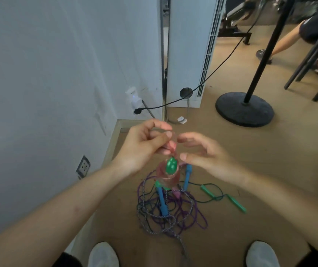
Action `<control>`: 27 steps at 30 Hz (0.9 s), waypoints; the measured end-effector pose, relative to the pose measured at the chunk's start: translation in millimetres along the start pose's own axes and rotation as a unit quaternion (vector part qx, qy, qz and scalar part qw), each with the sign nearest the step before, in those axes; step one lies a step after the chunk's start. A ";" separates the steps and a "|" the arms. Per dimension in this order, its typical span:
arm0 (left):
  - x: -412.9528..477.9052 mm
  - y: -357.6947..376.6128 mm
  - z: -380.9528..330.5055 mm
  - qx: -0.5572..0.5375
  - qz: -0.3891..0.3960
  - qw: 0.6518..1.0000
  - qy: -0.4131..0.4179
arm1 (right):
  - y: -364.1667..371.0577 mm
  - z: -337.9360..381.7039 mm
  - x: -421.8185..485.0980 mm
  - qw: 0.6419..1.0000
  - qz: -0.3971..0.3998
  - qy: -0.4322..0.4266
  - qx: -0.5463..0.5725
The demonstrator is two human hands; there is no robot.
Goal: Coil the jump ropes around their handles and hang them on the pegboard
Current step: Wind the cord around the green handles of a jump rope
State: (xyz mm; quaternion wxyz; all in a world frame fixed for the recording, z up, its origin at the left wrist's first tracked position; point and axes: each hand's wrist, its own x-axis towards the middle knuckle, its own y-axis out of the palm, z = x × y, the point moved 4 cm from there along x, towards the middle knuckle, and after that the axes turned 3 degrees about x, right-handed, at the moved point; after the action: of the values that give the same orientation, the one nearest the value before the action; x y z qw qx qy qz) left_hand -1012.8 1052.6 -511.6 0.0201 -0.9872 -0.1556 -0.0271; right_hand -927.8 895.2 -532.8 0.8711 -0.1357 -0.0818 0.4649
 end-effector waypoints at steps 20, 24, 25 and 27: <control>-40.2 -42.9 -100.1 0.062 -0.202 0.976 0.058 | 22.2 90.3 51.8 0.966 -0.069 -0.065 0.240; -65.1 -56.9 -152.3 0.135 -0.226 0.961 0.081 | 29.4 148.9 57.3 0.956 -0.038 -0.119 0.264; -72.0 -59.8 -164.8 0.155 -0.230 0.957 0.086 | 31.0 164.6 58.4 0.954 -0.029 -0.134 0.265; -86.1 -64.4 -189.5 0.188 -0.247 0.945 0.101 | 35.6 196.1 60.5 0.953 -0.004 -0.166 0.255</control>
State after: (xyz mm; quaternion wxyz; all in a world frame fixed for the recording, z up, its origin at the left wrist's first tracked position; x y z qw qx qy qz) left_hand -1123.5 1078.4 -325.6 0.2132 -0.8882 -0.3944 -0.1006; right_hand -975.0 995.9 -356.6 0.8527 0.1698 -0.1045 0.4828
